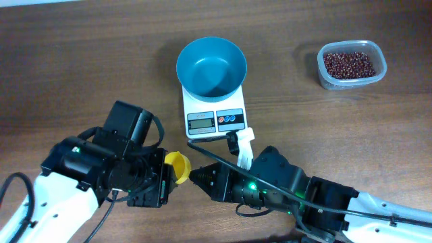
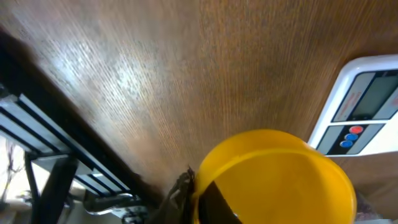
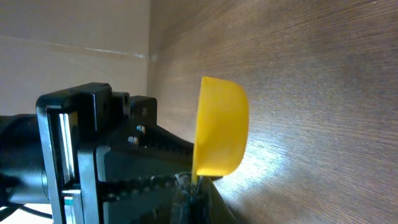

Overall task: Scoop item into bowl and weigh 50g on scale
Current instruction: 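Open the left gripper, releasing the scoop to the right gripper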

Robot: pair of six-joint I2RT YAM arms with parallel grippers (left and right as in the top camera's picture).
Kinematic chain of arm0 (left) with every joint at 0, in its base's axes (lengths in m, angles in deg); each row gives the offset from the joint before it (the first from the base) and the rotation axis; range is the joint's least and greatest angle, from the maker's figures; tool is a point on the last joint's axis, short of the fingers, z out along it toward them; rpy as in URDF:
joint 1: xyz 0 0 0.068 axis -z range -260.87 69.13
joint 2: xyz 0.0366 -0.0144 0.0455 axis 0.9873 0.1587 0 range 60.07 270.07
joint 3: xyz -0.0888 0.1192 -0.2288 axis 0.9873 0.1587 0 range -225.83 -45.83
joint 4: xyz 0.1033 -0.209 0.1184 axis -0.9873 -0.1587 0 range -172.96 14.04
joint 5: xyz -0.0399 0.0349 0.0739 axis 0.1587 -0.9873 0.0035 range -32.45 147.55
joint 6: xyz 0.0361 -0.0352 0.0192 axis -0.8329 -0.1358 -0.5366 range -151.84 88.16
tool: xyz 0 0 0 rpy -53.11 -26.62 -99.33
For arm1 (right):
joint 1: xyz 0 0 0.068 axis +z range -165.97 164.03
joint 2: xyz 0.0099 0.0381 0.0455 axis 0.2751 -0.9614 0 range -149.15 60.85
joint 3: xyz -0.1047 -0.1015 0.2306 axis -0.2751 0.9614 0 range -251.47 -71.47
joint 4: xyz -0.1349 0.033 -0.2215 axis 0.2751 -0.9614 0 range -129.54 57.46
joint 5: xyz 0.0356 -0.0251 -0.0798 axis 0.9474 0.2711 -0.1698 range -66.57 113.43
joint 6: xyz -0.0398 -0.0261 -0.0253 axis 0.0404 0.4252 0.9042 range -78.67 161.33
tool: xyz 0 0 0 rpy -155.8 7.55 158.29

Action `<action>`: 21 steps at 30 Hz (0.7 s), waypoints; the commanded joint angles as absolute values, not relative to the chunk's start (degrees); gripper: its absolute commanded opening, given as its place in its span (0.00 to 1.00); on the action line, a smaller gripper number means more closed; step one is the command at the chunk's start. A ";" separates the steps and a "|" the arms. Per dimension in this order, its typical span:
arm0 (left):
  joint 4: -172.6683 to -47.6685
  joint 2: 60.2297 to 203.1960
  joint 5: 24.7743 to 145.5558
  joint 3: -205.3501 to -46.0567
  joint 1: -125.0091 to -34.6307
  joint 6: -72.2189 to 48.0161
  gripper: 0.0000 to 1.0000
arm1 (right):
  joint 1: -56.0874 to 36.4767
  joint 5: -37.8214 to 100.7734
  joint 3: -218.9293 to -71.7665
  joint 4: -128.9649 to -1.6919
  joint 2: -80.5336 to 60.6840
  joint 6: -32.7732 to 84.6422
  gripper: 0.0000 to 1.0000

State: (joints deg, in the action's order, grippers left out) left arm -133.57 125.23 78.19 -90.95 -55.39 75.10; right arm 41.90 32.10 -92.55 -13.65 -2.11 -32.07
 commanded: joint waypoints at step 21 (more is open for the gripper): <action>-133.63 125.47 78.76 -91.30 -54.98 75.07 0.99 | 36.06 29.63 -93.30 -49.91 24.27 -23.35 0.04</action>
State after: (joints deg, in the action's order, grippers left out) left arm -133.57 125.23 78.41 -90.95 -55.26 74.90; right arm 36.28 32.49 -93.01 -45.76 17.89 -24.47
